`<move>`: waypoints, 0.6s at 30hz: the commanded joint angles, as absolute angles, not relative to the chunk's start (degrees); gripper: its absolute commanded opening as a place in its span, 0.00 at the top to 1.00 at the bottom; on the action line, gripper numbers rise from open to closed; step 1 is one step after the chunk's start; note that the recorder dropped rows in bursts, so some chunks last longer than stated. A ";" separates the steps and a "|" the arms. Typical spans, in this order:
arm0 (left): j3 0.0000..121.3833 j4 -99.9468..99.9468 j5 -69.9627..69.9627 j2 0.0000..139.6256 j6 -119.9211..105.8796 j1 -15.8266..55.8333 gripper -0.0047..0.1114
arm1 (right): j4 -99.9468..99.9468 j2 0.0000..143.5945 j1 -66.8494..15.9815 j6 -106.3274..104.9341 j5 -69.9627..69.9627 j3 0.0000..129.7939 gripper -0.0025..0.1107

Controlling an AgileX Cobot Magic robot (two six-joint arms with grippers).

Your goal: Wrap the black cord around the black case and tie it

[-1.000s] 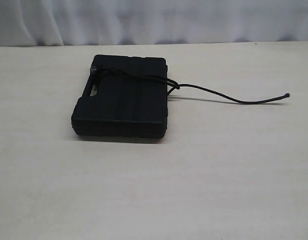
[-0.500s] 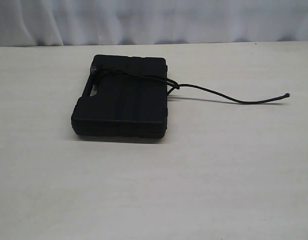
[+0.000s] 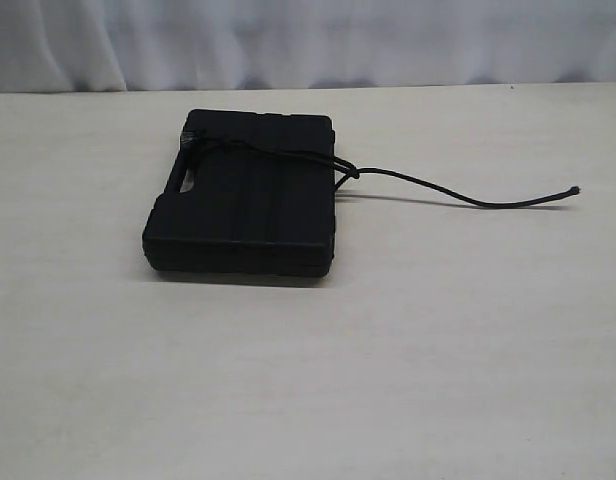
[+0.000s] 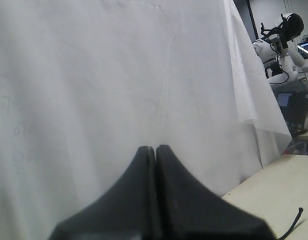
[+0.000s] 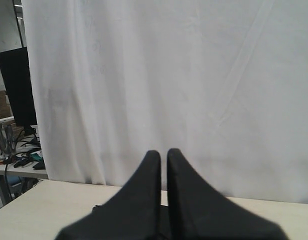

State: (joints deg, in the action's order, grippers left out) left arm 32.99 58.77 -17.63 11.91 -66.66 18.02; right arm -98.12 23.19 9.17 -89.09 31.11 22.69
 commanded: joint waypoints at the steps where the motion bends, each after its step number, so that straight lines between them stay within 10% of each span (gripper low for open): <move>1: 32.73 41.00 -18.11 11.60 -44.01 18.38 0.96 | -97.86 22.99 9.19 -89.04 31.14 22.52 0.94; 7: 30.19 -5.29 -13.76 11.35 10.77 18.38 0.96 | -97.86 22.99 9.19 -89.04 31.14 22.52 0.94; 18: 17.31 -3.95 -5.49 5.36 2.70 13.51 0.96 | -97.86 22.99 9.19 -89.04 31.14 22.52 0.94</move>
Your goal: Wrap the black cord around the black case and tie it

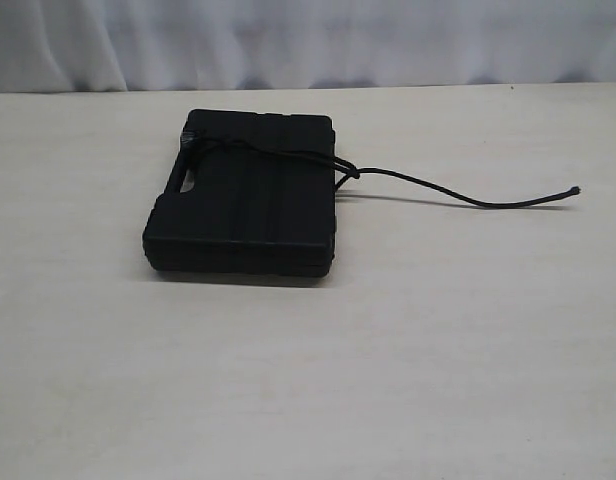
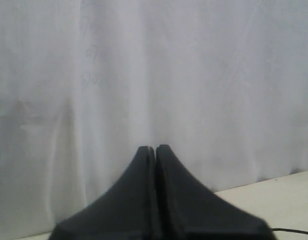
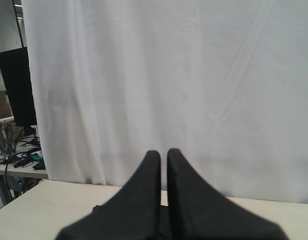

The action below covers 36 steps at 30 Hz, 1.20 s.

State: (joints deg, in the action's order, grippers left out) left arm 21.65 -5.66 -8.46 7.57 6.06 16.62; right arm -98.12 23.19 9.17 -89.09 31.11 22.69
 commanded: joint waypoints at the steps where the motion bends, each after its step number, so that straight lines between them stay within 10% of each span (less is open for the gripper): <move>1: 16.53 -3.95 -5.36 4.83 2.70 12.35 0.96 | -97.86 22.99 9.19 -89.04 31.14 22.52 0.94; 36: 0.00 -4.97 -6.98 0.00 1.45 3.45 0.96 | -97.86 22.99 9.19 -89.04 31.14 22.52 0.94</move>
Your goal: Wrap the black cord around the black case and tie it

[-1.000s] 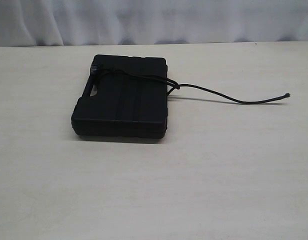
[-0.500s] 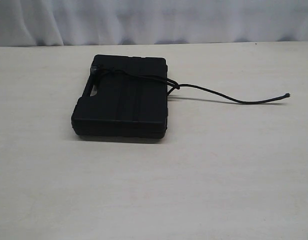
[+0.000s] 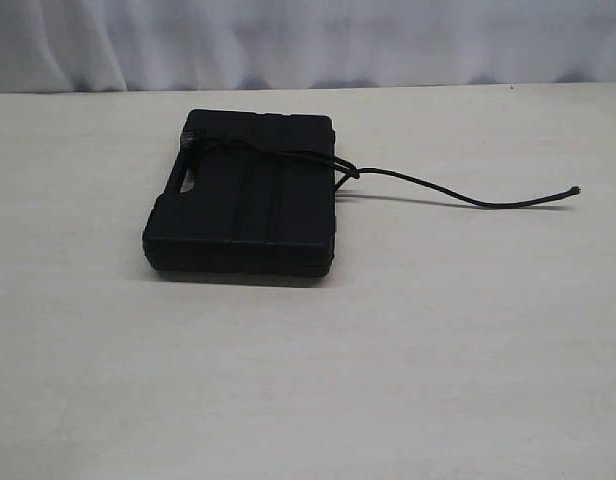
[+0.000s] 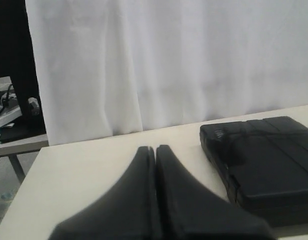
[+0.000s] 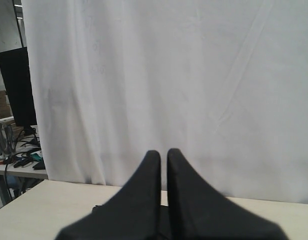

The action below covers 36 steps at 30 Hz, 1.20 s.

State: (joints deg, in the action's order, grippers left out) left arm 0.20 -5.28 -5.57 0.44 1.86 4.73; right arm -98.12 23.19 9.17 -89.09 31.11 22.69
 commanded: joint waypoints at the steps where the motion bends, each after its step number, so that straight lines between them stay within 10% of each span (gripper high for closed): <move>1: 0.00 -4.97 -7.35 0.00 1.45 3.21 0.96 | -97.86 22.99 9.19 -89.04 31.14 22.52 0.94; 36: 0.00 -5.54 -17.46 0.00 -2.81 3.10 0.96 | -97.86 22.99 9.19 -89.04 31.14 22.52 0.94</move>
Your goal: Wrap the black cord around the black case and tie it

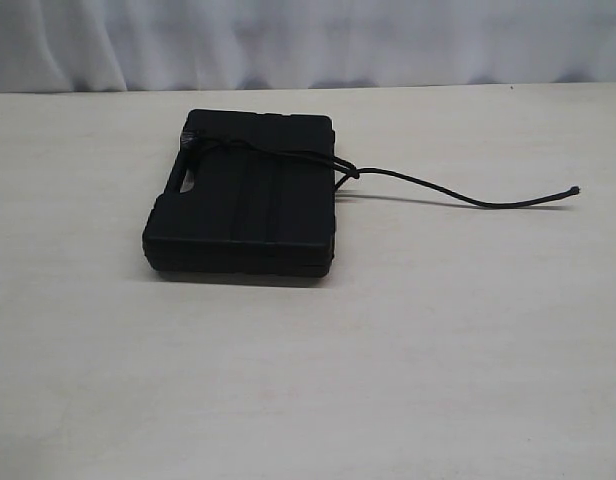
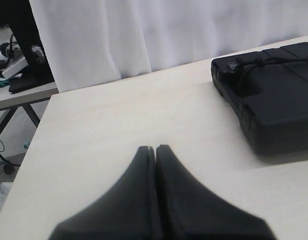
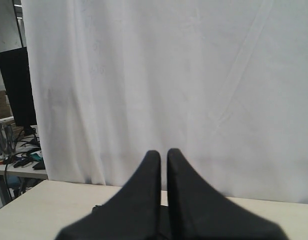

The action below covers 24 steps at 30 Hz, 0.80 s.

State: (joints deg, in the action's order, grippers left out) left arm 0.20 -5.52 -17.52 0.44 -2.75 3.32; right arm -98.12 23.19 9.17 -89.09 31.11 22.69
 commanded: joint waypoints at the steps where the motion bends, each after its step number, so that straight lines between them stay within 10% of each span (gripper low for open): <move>1: 0.00 -5.54 -17.46 0.00 -2.81 3.10 0.96 | -97.86 22.99 9.19 -89.04 31.14 22.52 0.94; 24: 0.00 -5.54 -17.46 0.00 -2.81 3.10 0.96 | -98.00 21.60 -3.41 -89.16 19.40 22.52 0.94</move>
